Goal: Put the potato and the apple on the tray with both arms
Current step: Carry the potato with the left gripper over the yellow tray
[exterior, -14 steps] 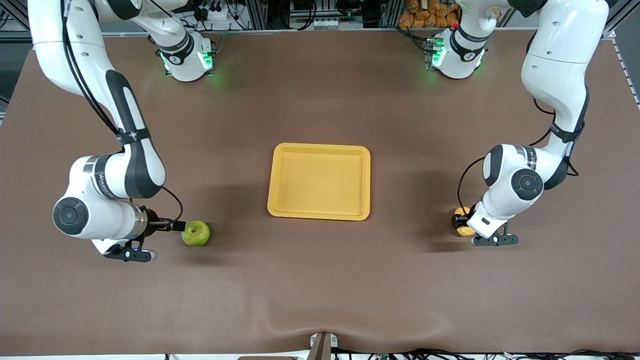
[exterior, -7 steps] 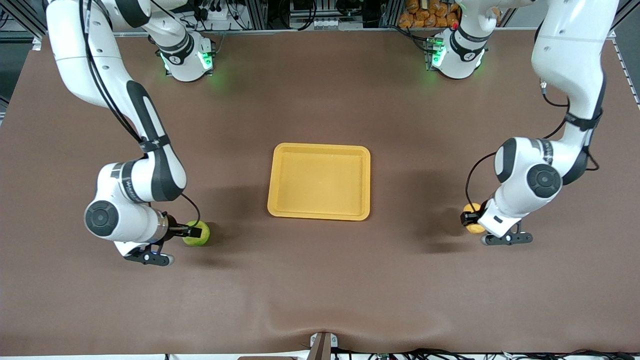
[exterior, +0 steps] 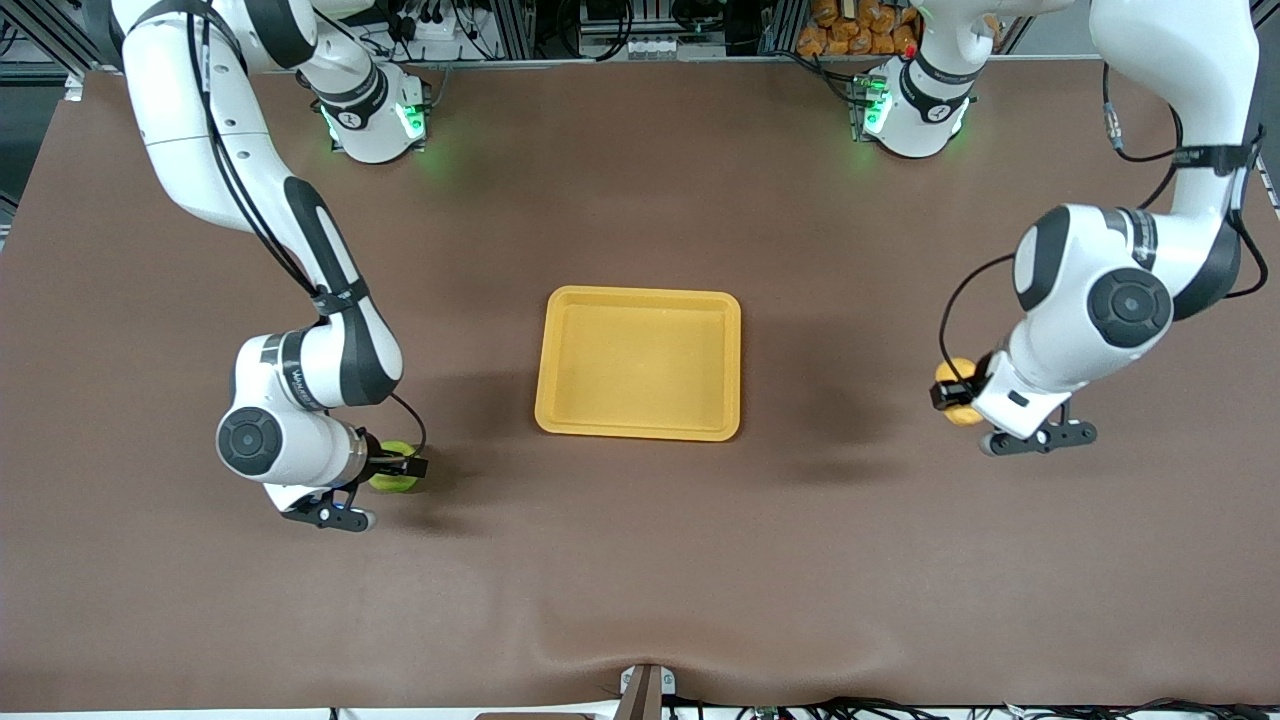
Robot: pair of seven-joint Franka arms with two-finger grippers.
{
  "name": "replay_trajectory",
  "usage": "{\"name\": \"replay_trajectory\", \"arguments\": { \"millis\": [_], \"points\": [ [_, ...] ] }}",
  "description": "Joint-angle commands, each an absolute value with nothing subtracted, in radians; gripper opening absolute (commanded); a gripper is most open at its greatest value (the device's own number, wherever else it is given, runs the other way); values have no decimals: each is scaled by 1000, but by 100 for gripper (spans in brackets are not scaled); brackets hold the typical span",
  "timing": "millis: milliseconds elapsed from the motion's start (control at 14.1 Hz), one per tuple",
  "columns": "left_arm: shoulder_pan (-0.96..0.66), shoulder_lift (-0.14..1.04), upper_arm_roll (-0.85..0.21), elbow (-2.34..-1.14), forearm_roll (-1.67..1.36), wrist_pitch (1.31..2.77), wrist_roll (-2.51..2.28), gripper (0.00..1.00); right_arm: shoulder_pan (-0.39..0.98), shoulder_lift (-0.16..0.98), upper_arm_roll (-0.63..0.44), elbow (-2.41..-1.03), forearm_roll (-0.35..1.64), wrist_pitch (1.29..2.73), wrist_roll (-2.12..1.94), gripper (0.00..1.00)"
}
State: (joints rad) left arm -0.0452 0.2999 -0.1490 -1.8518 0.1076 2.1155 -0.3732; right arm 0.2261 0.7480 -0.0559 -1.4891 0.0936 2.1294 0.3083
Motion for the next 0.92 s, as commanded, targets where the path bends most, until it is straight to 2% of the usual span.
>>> {"name": "replay_trajectory", "arguments": {
  "millis": [0,71,142,213,356,427,711,853],
  "points": [
    [-48,279,-231,-1839,133,2062,-504,0,227,765,-60,-1497,83,2174,324,100],
    [-49,281,-265,-1824,133,2057,-552,0,229,767,-60,-1497,81,2175,318,60],
    [-54,284,-297,-1813,133,2057,-598,0,230,767,-60,-1496,81,2175,318,37],
    [-57,288,-328,-1801,133,2057,-639,0,229,767,-60,-1496,81,2174,318,23],
    [-99,302,-351,-1783,133,2057,-705,0,224,765,-61,-1494,80,2174,316,12],
    [-136,319,-350,-1773,135,2057,-734,0,221,764,-63,-1491,81,2171,314,1],
    [-293,432,-350,-1697,250,2057,-935,0,216,755,-64,-1471,81,2154,311,0],
    [-369,510,-350,-1658,328,2057,-1032,0,206,755,-66,-1438,81,2097,310,0]
  ]
}}
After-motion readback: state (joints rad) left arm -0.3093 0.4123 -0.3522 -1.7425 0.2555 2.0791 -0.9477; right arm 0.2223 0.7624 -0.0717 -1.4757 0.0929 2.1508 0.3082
